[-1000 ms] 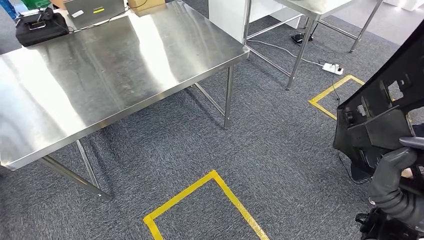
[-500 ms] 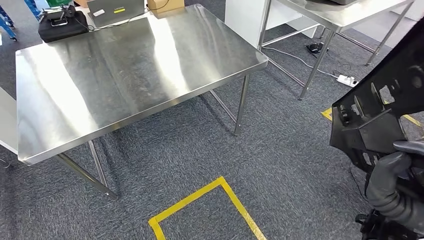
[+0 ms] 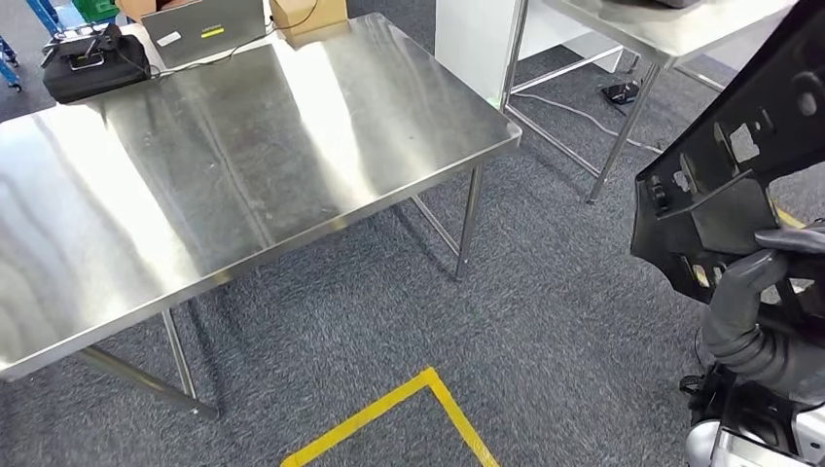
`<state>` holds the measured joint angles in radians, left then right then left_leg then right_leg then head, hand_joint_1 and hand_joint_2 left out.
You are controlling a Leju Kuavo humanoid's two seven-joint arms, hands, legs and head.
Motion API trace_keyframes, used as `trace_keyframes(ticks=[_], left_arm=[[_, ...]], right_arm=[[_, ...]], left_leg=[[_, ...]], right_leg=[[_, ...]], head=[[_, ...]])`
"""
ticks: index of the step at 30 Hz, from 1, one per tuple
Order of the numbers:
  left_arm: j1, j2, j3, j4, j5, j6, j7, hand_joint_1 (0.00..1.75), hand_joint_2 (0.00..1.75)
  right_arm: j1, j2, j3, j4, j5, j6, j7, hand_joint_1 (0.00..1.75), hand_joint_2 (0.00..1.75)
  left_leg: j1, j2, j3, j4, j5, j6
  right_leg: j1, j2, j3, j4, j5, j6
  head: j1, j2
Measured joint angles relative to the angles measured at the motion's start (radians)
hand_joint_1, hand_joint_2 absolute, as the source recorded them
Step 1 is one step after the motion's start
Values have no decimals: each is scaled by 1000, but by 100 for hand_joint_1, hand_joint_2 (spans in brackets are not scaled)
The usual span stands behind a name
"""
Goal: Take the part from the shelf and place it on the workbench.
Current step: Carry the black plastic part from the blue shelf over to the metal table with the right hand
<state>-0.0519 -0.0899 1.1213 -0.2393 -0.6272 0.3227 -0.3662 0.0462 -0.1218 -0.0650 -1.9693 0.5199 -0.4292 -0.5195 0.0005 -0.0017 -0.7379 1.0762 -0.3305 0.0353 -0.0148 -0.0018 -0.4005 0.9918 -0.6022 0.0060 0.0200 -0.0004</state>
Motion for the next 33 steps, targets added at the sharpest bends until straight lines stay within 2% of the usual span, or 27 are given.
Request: trace_keyframes(ticks=[1,3,4,5,6,7,8,10,11,12,13,14,15,16,17,19,21,22,24,25,26,27,28,29,30,31,33], left_arm=[[0,1,-1,1,0,1,-2,0,175],[-3,4,-2,2,3,4,-7,0,175],[-7,6,-2,2,4,6,-10,0,175],[-11,6,-1,2,6,6,-13,0,175],[-15,7,-2,2,7,7,-16,0,175],[-19,7,-2,2,8,7,-18,0,175],[-20,6,-3,2,9,7,-19,0,175],[-20,2,-3,3,14,8,-20,0,175],[-19,-1,-3,4,17,9,-20,0,175],[-19,-3,-2,4,19,9,-20,0,175],[-18,-6,-2,5,20,9,-21,0,175],[-18,-7,-1,5,22,9,-22,0,175],[-17,-8,0,5,25,8,-23,0,175],[-17,-8,1,5,29,8,-24,0,175],[-17,-9,3,5,33,7,-24,0,175],[-17,-9,7,5,39,7,-25,0,175],[-18,-10,11,5,41,7,-25,0,175],[-18,-10,11,5,41,7,-26,0,175],[-18,-11,12,5,41,7,-26,0,175],[-18,-11,12,5,41,7,-26,0,175],[-17,-12,14,5,42,7,-25,0,175],[-16,-12,15,5,43,6,-25,0,175],[-16,-12,17,5,44,6,-25,0,175],[-16,-12,19,5,45,6,-25,0,175],[-17,-12,19,5,47,5,-25,0,175],[-18,-12,19,5,49,5,-25,0,175],[-20,-12,20,5,53,3,-25,0,175]], right_arm=[[-4,0,2,7,0,0,1,173,175],[-12,1,7,20,0,-3,2,173,175],[-17,0,9,22,1,-4,2,173,175],[-22,-1,11,24,1,-7,2,173,175],[-29,-2,13,26,0,-9,0,173,175],[-35,-5,14,28,0,-10,-1,173,175],[-38,-7,15,31,-1,-11,-3,173,175],[-40,-10,16,40,-5,-12,-4,173,175],[-39,-10,17,46,-7,-12,-4,173,175],[-39,-10,17,50,-8,-12,-4,173,175],[-40,-10,17,54,-8,-12,-4,173,175],[-41,-10,18,58,-9,-12,-5,173,175],[-42,-10,19,63,-8,-12,-6,173,175],[-44,-10,20,68,-8,-13,-7,173,175],[-47,-10,22,72,-8,-13,-8,173,175],[-55,-9,26,79,-9,-13,-7,173,175],[-65,-9,29,82,-9,-13,-6,173,175],[-69,-9,31,82,-9,-13,-6,173,175],[-75,-9,35,85,-8,-13,-6,173,175],[-77,-8,36,87,-8,-13,-6,173,175],[-78,-8,37,89,-8,-13,-6,173,175],[-78,-8,37,91,-8,-13,-6,173,175],[-79,-8,38,93,-8,-13,-6,173,175],[-80,-7,38,94,-8,-13,-6,173,175],[-82,-7,38,95,-8,-13,-6,173,175],[-85,-7,38,95,-8,-13,-6,173,175],[-90,-7,39,96,-8,-13,-6,173,175]], left_leg=[[-7,1,11,-22,10,9],[-22,2,29,-16,-16,24],[-24,0,45,-29,-28,32],[-24,-2,66,-45,-39,38],[-21,-3,91,-67,-47,44],[-16,-5,117,-89,-54,47],[-14,-6,134,-100,-61,47],[-10,-9,160,-109,-80,43],[-8,-12,172,-110,-91,40],[-6,-15,186,-109,-103,35],[-3,-18,201,-107,-115,29],[-1,-22,210,-105,-128,23],[-1,-25,218,-98,-143,15],[-2,-28,221,-93,-154,8],[-4,-30,220,-88,-163,3],[-5,-30,222,-85,-171,-3],[-2,-22,214,-62,-188,-12],[0,-15,193,-20,-210,-17],[4,-6,116,116,-264,-27],[5,-5,72,181,-282,-29],[7,-4,41,218,-281,-30],[8,-3,29,215,-259,-30],[9,-2,39,170,-218,-27],[10,-1,65,99,-169,-24],[8,0,95,29,-135,-21],[6,0,118,-24,-114,-18],[0,-1,132,-57,-117,-12]], right_leg=[[-1,2,11,-5,-10,7],[-6,5,35,-23,-24,28],[-7,3,55,-38,-32,36],[-7,1,70,-45,-40,40],[-5,0,71,-28,-49,41],[-2,0,49,18,-62,41],[-3,1,1,91,-75,41],[-4,2,-126,237,-86,50],[-6,2,-177,268,-69,61],[-9,2,-206,257,-32,74],[-11,2,-214,209,22,91],[-14,1,-210,138,83,105],[-16,1,-199,76,130,110],[-16,0,-190,34,160,104],[-16,1,-186,15,172,90],[-15,2,-184,19,166,58],[-19,2,-180,18,161,38],[-22,1,-176,16,157,30],[-20,-2,-170,16,149,16],[-19,-3,-168,16,146,13],[-18,-3,-165,16,143,10],[-17,-3,-161,16,139,9],[-17,-2,-155,16,135,10],[-17,-2,-148,16,130,12],[-15,-1,-141,16,126,15],[-12,-1,-137,16,121,20],[-8,0,-136,14,115,31]], head=[[1,0],[-1,0],[-2,0],[-3,0],[-2,0],[-1,0],[-1,0],[0,0],[0,0],[0,0],[0,0],[1,0],[1,0],[1,0],[1,0],[-1,0],[-2,0],[-2,0],[-3,0],[-3,0],[-3,0],[-3,0],[-3,0],[-3,0],[-3,0],[-3,0],[-2,0]])
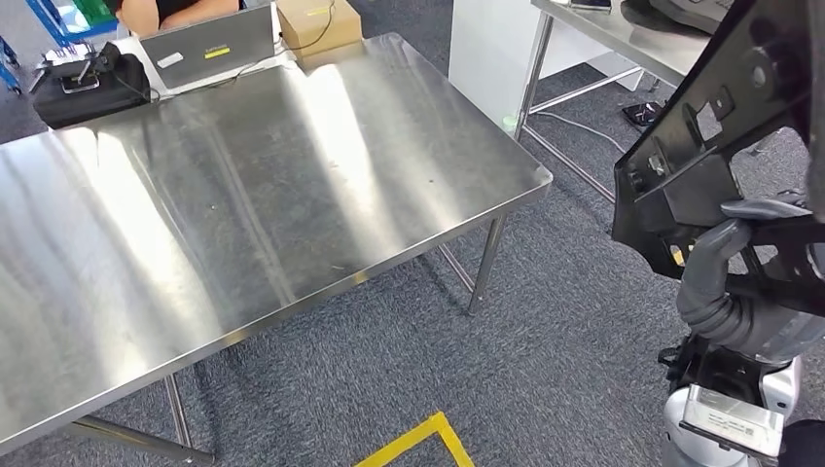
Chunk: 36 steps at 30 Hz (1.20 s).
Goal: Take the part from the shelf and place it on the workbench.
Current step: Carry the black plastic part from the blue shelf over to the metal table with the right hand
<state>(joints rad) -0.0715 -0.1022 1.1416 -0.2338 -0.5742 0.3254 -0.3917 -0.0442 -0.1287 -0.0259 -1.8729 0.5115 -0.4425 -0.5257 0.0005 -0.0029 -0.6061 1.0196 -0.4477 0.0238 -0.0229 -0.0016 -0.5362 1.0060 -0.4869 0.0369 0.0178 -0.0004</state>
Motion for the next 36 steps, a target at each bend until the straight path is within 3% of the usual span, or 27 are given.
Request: trace_keyframes(ticks=[2,4,7,8,9,10,12,14,15,18,22,27,32,34,36], left_arm=[[0,0,4,0,5,-2,0,0,175],[0,-2,7,0,9,-5,0,0,175],[-2,-3,12,0,15,-10,0,0,175],[-3,-4,15,0,17,-11,0,0,175],[-3,-5,18,0,20,-11,1,0,175],[-3,-6,20,0,21,-12,1,0,175],[-3,-9,23,0,22,-13,1,0,175],[-3,-10,24,0,22,-15,0,0,175],[-3,-11,24,0,22,-17,0,0,175],[-2,-12,24,0,20,-25,-3,0,175],[-3,-11,23,0,13,-33,-4,0,175],[-3,-10,23,0,3,-41,-8,0,175],[-3,-5,23,0,0,-45,-10,0,175],[-3,-5,23,0,0,-45,-10,0,175],[-4,-5,23,0,0,-46,-10,0,175]], right_arm=[[-5,0,1,1,0,0,1,173,175],[-12,0,3,2,2,1,3,173,175],[-20,0,5,11,5,6,5,173,175],[-22,0,6,15,6,9,6,173,175],[-25,0,7,20,7,12,8,173,175],[-28,0,7,25,8,14,9,173,175],[-34,-2,9,33,8,15,10,173,175],[-34,-4,10,38,9,12,10,173,175],[-31,-4,10,40,9,9,10,173,175],[-11,-5,10,39,9,-4,8,173,175],[27,-6,10,22,7,-9,6,173,175],[58,-5,5,5,19,-6,12,173,175],[65,-3,3,-4,41,-4,22,173,175],[66,-3,3,-8,43,-4,22,173,175],[69,-3,2,-9,43,-4,22,173,175]], left_leg=[[-2,-1,8,-7,1,12],[1,-1,21,-17,4,26],[0,-1,27,-20,1,38],[-1,-2,29,-19,-2,39],[-3,-3,32,-19,-4,40],[-3,-5,36,-19,-7,40],[-4,-9,47,-18,-15,35],[-9,-13,52,-14,-25,28],[-11,-14,52,-12,-27,31],[-12,-14,53,-12,-28,48],[-11,-13,57,-20,-28,46],[-9,-12,57,-19,-32,27],[-7,-10,66,-36,-25,41],[-1,-6,78,-54,-13,46],[0,-3,79,-56,-13,47]], right_leg=[[-1,0,2,-3,-3,11],[0,-1,-16,36,-24,15],[1,0,-123,231,-95,7],[1,0,-154,280,-105,9],[1,0,-167,291,-97,15],[1,0,-157,257,-73,23],[2,0,-95,112,-5,34],[5,1,-46,12,35,26],[5,1,-39,-2,39,20],[6,2,-37,-4,42,13],[8,3,-37,-4,38,8],[8,3,-36,-5,37,5],[6,3,-37,-3,36,11],[8,3,-69,63,5,8],[6,3,-135,196,-48,6]], head=[[0,0],[1,0],[2,0],[2,0],[2,0],[2,0],[2,0],[2,0],[1,0],[1,0],[1,0],[1,0],[1,0],[2,0],[3,0]])
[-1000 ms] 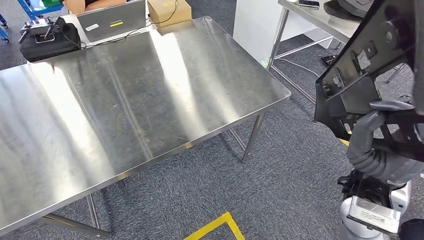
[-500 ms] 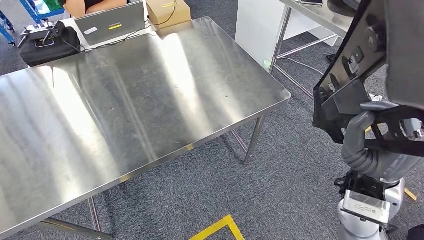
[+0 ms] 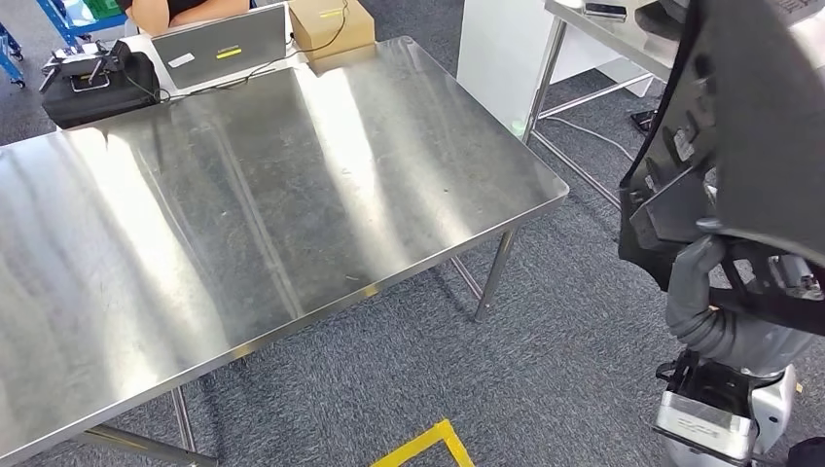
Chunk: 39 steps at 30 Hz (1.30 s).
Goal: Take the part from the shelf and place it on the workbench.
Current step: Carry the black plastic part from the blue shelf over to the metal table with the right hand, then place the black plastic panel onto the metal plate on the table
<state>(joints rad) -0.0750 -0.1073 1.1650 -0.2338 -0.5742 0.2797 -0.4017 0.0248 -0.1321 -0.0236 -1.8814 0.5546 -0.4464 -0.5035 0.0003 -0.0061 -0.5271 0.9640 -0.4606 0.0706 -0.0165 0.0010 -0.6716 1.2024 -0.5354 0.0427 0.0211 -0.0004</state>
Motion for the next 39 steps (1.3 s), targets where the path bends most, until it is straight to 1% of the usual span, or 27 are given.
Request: trace_keyframes(ticks=[1,2,3,5,6,7,8,10,12,13,15,16,17,18,19,21,23,26,28,30,31,32,33,34,36,38,39], left_arm=[[0,0,0,0,0,0,0,0,175],[0,0,0,0,0,0,0,0,175],[0,0,0,0,0,0,0,0,175],[0,-1,0,0,0,0,0,0,175],[-1,0,0,0,0,0,0,0,175],[-3,1,0,0,0,0,0,0,175],[-4,2,0,0,0,0,0,0,175],[-6,2,0,0,-1,0,-1,0,175],[-6,3,0,0,-2,0,-1,0,175],[-6,3,0,0,-3,0,-1,0,175],[-7,4,-1,0,-5,0,-1,0,175],[-7,4,-1,1,-7,0,-1,0,175],[-7,4,-1,1,-8,0,-1,0,175],[-7,4,-1,1,-10,0,-1,0,175],[-6,4,-1,1,-11,0,-1,0,175],[-7,5,-1,1,-12,-1,-1,0,175],[-10,7,-1,0,-13,-1,-1,0,175],[-11,8,-2,0,-14,-1,-1,0,175],[-11,8,-1,0,-14,-1,0,0,175],[-12,8,-1,0,-14,-2,1,0,175],[-12,8,-1,1,-14,-2,1,0,175],[-12,8,-2,1,-14,-2,1,0,175],[-12,7,-2,1,-14,-2,1,0,175],[-12,7,-1,1,-14,-2,2,0,175],[-12,6,-1,1,-14,-2,3,0,175],[-12,6,-1,0,-15,-2,4,0,175],[-11,6,-1,0,-15,-2,4,0,175]], right_arm=[[3,0,0,0,0,0,0,173,175],[5,0,0,0,0,1,0,173,175],[6,0,0,0,0,1,0,173,175],[6,0,0,0,1,2,0,173,175],[6,0,0,0,3,2,1,173,175],[7,1,0,-1,8,1,2,173,175],[9,2,0,-2,14,0,4,173,175],[11,4,0,-3,26,-2,10,173,175],[12,7,0,-6,35,-2,16,173,175],[12,10,0,-8,39,-2,18,173,175],[14,14,0,-13,46,-2,21,173,175],[16,17,0,-14,50,-2,23,173,175],[19,19,0,-15,52,-2,25,173,175],[21,22,0,-17,55,-2,27,173,175],[23,25,0,-20,57,-2,29,173,175],[25,30,0,-28,63,0,32,173,175],[27,33,0,-35,69,3,34,173,175],[28,36,0,-41,72,7,38,173,175],[29,37,-2,-45,72,8,39,173,175],[34,37,-5,-47,73,9,40,173,175],[36,37,-7,-47,73,9,40,173,175],[39,37,-8,-47,73,10,41,173,175],[40,37,-8,-47,73,11,41,173,175],[41,37,-9,-47,73,13,42,173,175],[41,37,-9,-49,74,16,43,173,175],[41,37,-10,-52,76,18,44,173,175],[41,38,-10,-53,76,19,46,173,175]], left_leg=[[0,1,0,0,-1,-1],[1,1,1,1,-2,-3],[3,-1,2,3,-5,-6],[9,-10,4,14,-14,-19],[9,-16,1,22,-21,-28],[9,-22,-4,30,-27,-35],[8,-25,-8,34,-32,-41],[9,-32,-13,36,-36,-46],[13,-24,-24,61,-53,-53],[14,-16,-44,102,-76,-57],[13,-2,-114,234,-138,-62],[13,1,-152,299,-160,-63],[13,2,-177,336,-163,-62],[13,4,-183,334,-145,-59],[12,8,-167,290,-110,-54],[6,45,-102,148,-35,-41],[-4,73,-66,67,-9,-34],[-8,46,-62,53,-8,-25],[-3,25,-49,41,1,-14],[-1,1,-44,38,4,-8],[-2,-12,-44,38,3,-6],[-4,-26,-44,39,3,-6],[-5,-41,-43,39,2,-5],[-6,-56,-41,40,1,-5],[-6,-85,-38,43,-2,-10],[-8,-108,-42,47,-5,-17],[-9,-116,-46,47,-5,-21]], right_leg=[[-2,0,-30,56,-17,4],[-5,0,-43,80,-20,12],[-8,0,-35,61,-5,23],[-18,7,33,-76,49,48],[-20,15,68,-139,69,53],[-21,21,92,-179,79,48],[-19,23,102,-193,79,38],[-17,14,102,-188,74,13],[-20,3,104,-188,72,-2],[-21,-3,106,-189,71,-8],[-18,-18,108,-189,67,-15],[-16,-27,108,-189,65,-18],[-15,-35,110,-189,63,-20],[-13,-44,113,-189,61,-22],[-12,-52,118,-189,58,-23],[-8,-69,129,-188,49,-20],[-1,-84,136,-188,42,-12],[2,-105,144,-192,36,3],[2,-69,129,-152,12,7],[1,-20,68,-30,-38,1],[1,-10,31,38,-60,-1],[1,-6,3,82,-69,2],[2,-4,-7,88,-60,8],[2,-1,3,51,-35,16],[0,26,60,-91,32,27],[0,53,101,-183,67,19],[2,56,105,-190,67,9]], head=[[0,0],[0,0],[0,0],[0,0],[1,0],[1,0],[1,0],[0,0],[-1,0],[-1,0],[-2,0],[-2,0],[-2,0],[-2,0],[-2,0],[-2,0],[-1,0],[-1,0],[0,0],[2,0],[3,0],[3,0],[3,0],[3,0],[3,0],[3,0],[3,0]])
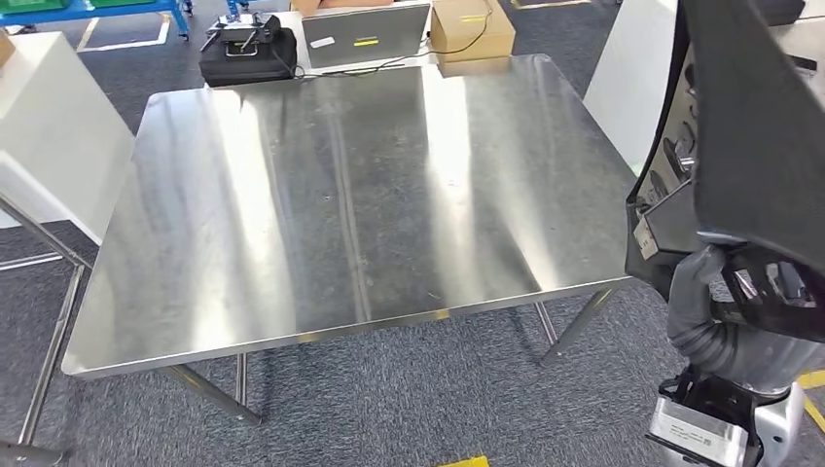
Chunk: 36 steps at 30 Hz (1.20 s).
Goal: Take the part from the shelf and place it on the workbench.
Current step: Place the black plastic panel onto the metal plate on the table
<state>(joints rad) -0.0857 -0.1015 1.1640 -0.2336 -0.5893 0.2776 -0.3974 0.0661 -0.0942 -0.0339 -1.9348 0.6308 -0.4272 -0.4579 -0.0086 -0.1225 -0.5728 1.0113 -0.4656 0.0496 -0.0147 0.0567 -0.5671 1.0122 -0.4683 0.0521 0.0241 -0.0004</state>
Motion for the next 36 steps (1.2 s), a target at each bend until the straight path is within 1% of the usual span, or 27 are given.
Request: trace_keyframes(ticks=[2,3,4,6,7,8,9,10,12,13,14,15,17,19,20,22,23,24,25,26,27,28,29,30,31,33,36], left_arm=[[3,1,0,0,0,0,1,0,175],[4,1,0,0,0,0,1,0,175],[4,1,0,0,0,1,2,0,175],[1,3,0,0,-1,1,2,0,175],[1,4,0,0,-1,1,2,0,175],[1,4,0,0,-2,1,2,0,175],[1,3,0,0,-2,1,2,0,175],[2,3,0,0,-3,1,2,0,175],[3,4,1,-1,-3,1,2,0,175],[3,5,1,-1,-3,1,2,0,175],[3,6,1,-1,-3,1,2,0,175],[3,6,1,-1,-3,1,2,0,175],[3,7,2,-1,-2,1,1,0,175],[3,7,3,-1,0,1,1,0,175],[2,8,5,-1,1,1,2,0,175],[1,9,10,-1,2,2,5,0,175],[1,11,13,-1,2,3,7,0,175],[2,11,15,-1,1,3,10,0,175],[2,12,18,-1,0,3,12,0,175],[2,12,21,-1,0,2,13,0,175],[3,13,23,-1,-1,2,14,0,175],[3,14,24,-1,-1,2,15,0,175],[3,15,25,-2,-2,3,15,0,175],[3,17,26,-2,-2,3,15,0,175],[5,18,26,-2,-3,2,15,0,175],[7,19,27,-2,-7,0,11,0,175],[6,24,27,-2,-18,-11,-6,0,175]], right_arm=[[-1,2,0,-2,1,1,2,173,175],[-1,3,0,-3,1,1,4,173,175],[0,5,-1,-4,1,1,4,173,175],[2,7,-1,-7,2,1,5,173,175],[4,7,-1,-8,3,1,5,173,175],[8,8,-2,-8,4,1,6,173,175],[12,8,-3,-9,6,0,7,173,175],[17,9,-6,-11,9,0,12,173,175],[22,10,-15,-14,25,5,40,173,175],[23,10,-23,-15,39,11,61,173,175],[23,9,-31,-15,54,21,82,173,175],[22,7,-40,-14,69,34,102,173,175],[21,0,-57,-10,92,63,131,173,175],[16,-15,-76,1,137,104,177,173,175],[12,-31,-89,17,173,137,213,173,175],[-2,-78,-126,87,242,215,286,173,175],[-14,-106,-147,141,263,242,308,173,175],[-32,-132,-169,205,275,257,317,173,175],[-52,-156,-188,271,284,260,316,173,175],[-74,-177,-204,331,292,258,312,173,175],[-94,-197,-216,384,297,255,306,173,175],[-111,-212,-223,426,301,253,302,173,175],[-123,-223,-227,459,303,251,300,173,175],[-131,-232,-230,486,310,249,302,173,175],[-138,-237,-231,508,323,249,312,173,175],[-157,-245,-229,556,380,246,350,173,175],[-224,-252,-213,692,521,194,414,173,175]], left_leg=[[1,-10,-6,1,0,-7],[-1,6,-11,11,-8,-12],[-1,31,-23,38,-25,-17],[1,93,-78,148,-84,-30],[6,108,-115,215,-112,-35],[11,114,-145,266,-126,-40],[15,118,-159,283,-122,-43],[20,121,-150,259,-98,-45],[24,132,-81,125,-31,-44],[23,138,-47,62,-9,-42],[21,141,-25,23,1,-38],[17,142,-16,7,0,-33],[12,136,-15,4,0,-21],[14,131,-7,-7,6,-6],[16,130,-3,-12,10,1],[16,124,-2,-13,11,8],[15,118,-3,-13,11,9],[14,112,-3,-12,11,10],[13,106,-3,-12,11,10],[13,101,-1,-11,10,10],[12,95,0,-10,10,9],[9,90,-1,-8,8,6],[7,86,-2,-5,6,3],[3,82,-4,-3,4,4],[0,80,-6,-1,4,8],[0,81,-7,-2,5,19],[1,87,-2,-9,5,21]], right_leg=[[-2,-18,3,-3,2,-13],[-6,-28,6,-5,2,-21],[-9,-39,9,-7,1,-29],[-10,-63,14,-9,-3,-41],[-9,-75,15,-9,-5,-45],[-8,-88,15,-9,-6,-46],[-8,-97,16,-8,-7,-46],[-9,-105,17,-8,-9,-44],[-9,-117,23,-8,-13,-38],[-7,-122,26,-8,-16,-33],[-4,-125,28,-8,-18,-28],[-2,-128,30,-9,-19,-22],[-1,-130,33,-13,-20,-9],[-3,-110,24,9,-34,0],[-3,-93,5,50,-53,-1],[-4,-67,-64,185,-107,-5],[-5,-63,-98,247,-125,-3],[-5,-61,-118,278,-129,3],[-5,-61,-117,267,-115,11],[-5,-61,-95,214,-87,20],[-6,-60,-61,136,-53,27],[-4,-59,-29,66,-25,29],[-4,-59,-6,15,-6,26],[-4,-58,6,-12,4,20],[-4,-59,8,-16,5,14],[-5,-60,8,-17,8,10],[-1,-55,8,-17,8,8]], head=[[0,0],[-2,0],[-4,0],[-8,0],[-9,0],[-9,0],[-9,0],[-9,0],[-9,0],[-8,0],[-8,0],[-7,0],[-7,0],[-6,0],[-5,0],[-4,0],[-4,0],[-4,0],[-3,0],[-3,0],[-2,0],[-2,0],[-2,0],[-2,0],[-2,0],[-3,0],[-3,0]])
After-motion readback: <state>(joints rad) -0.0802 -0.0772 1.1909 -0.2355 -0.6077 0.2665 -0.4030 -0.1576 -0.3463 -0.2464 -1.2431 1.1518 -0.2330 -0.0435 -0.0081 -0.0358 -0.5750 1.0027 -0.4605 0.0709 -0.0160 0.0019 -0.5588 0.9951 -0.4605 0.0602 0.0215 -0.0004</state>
